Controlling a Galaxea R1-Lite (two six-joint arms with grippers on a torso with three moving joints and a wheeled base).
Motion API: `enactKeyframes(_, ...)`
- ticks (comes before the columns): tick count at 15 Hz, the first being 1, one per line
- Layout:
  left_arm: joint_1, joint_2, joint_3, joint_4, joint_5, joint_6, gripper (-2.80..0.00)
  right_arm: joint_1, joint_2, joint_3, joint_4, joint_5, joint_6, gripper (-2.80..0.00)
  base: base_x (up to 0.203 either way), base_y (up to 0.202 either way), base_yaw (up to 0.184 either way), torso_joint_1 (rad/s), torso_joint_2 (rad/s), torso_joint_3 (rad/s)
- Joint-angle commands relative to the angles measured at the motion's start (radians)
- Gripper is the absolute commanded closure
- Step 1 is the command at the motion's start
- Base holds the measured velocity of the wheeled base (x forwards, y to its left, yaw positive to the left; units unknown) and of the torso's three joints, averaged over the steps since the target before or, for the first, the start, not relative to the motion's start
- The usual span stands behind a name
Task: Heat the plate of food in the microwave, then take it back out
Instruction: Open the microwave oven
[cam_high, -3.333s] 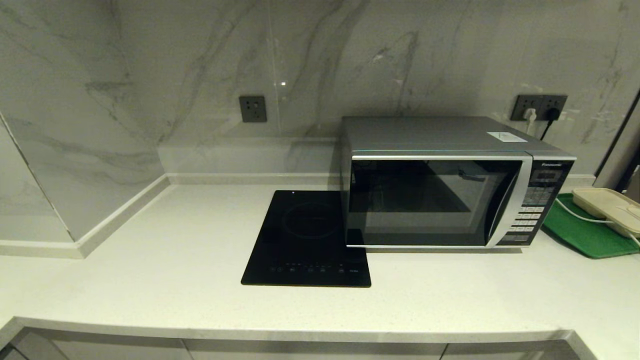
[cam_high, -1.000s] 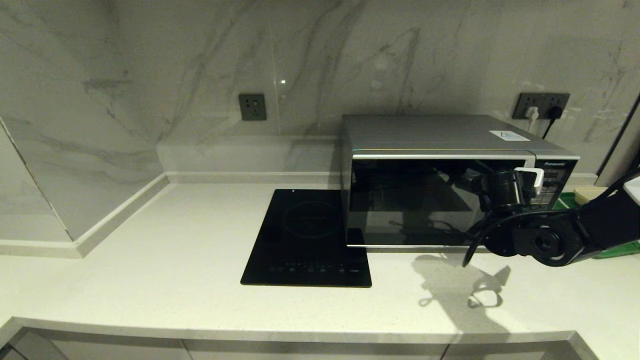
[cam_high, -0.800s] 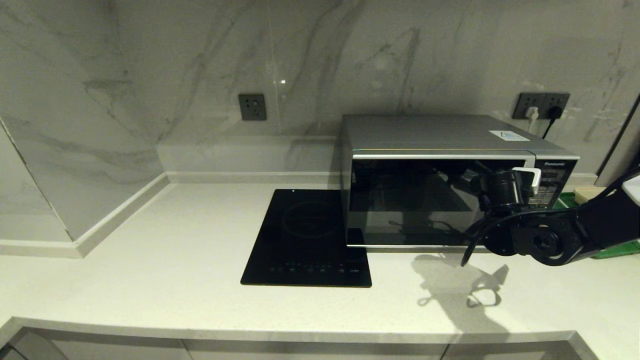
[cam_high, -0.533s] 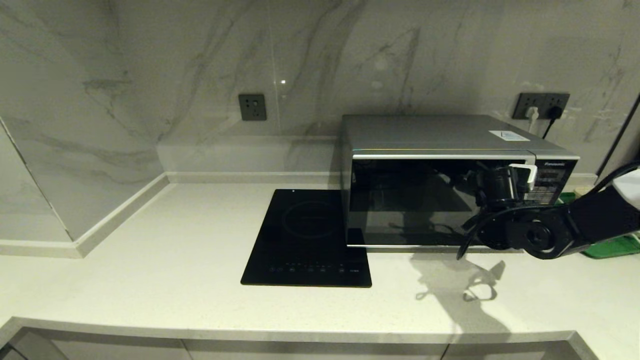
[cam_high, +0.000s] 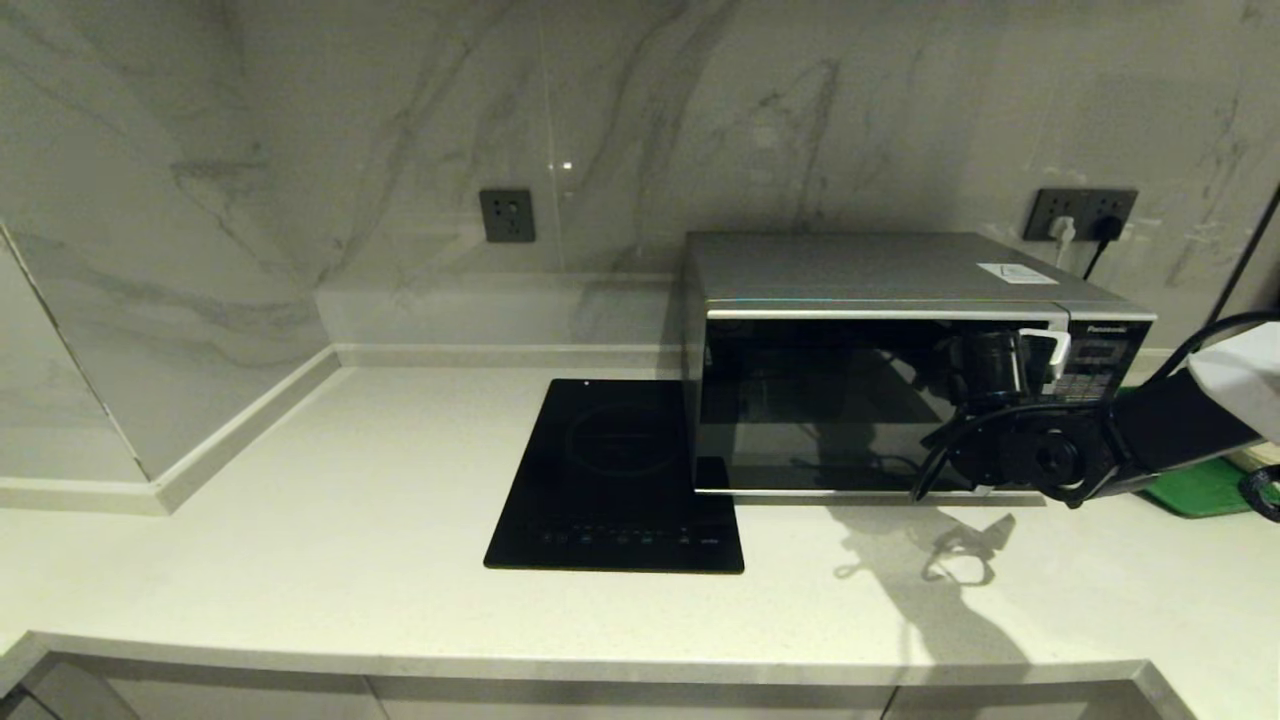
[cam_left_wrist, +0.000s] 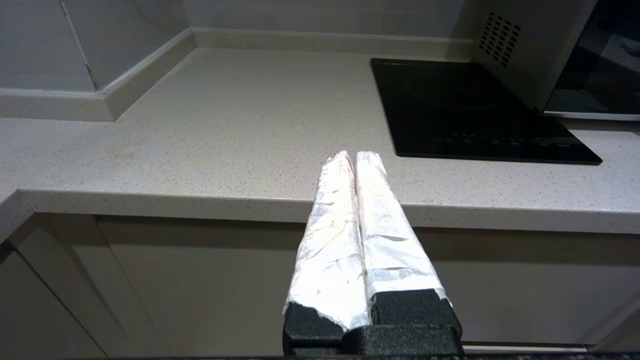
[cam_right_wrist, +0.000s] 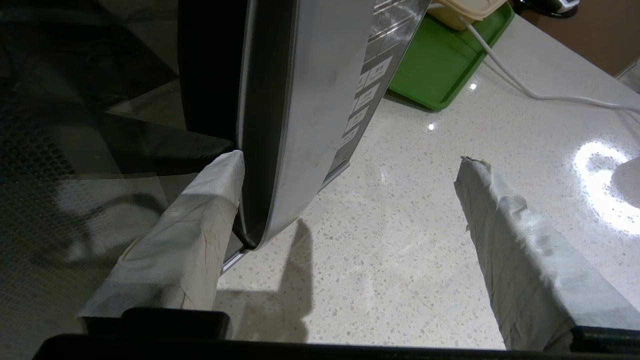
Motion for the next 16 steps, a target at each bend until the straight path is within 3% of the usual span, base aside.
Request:
enactKeyframes(1, 0.000, 0.000, 0.000, -0.001, 0.000, -0.001, 0.00, -0.018, 0.001, -0.001, -0.004, -0.008, 0.019, -2.80, 0.000, 0.000, 0.000, 0.000, 0.00, 0.000)
enactKeyframes(10, 0.000, 0.000, 0.000, -0.001, 0.000, -0.001, 0.00, -0.033, -0.056, 0.039, -0.004, -0.011, 0.071, -2.80, 0.000, 0.000, 0.000, 0.000, 0.00, 0.000)
enactKeyframes(16, 0.000, 0.000, 0.000, -0.001, 0.000, -0.001, 0.00, -0.019, -0.192, 0.276, -0.004, 0.025, 0.183, -2.80, 0.000, 0.000, 0.000, 0.000, 0.00, 0.000)
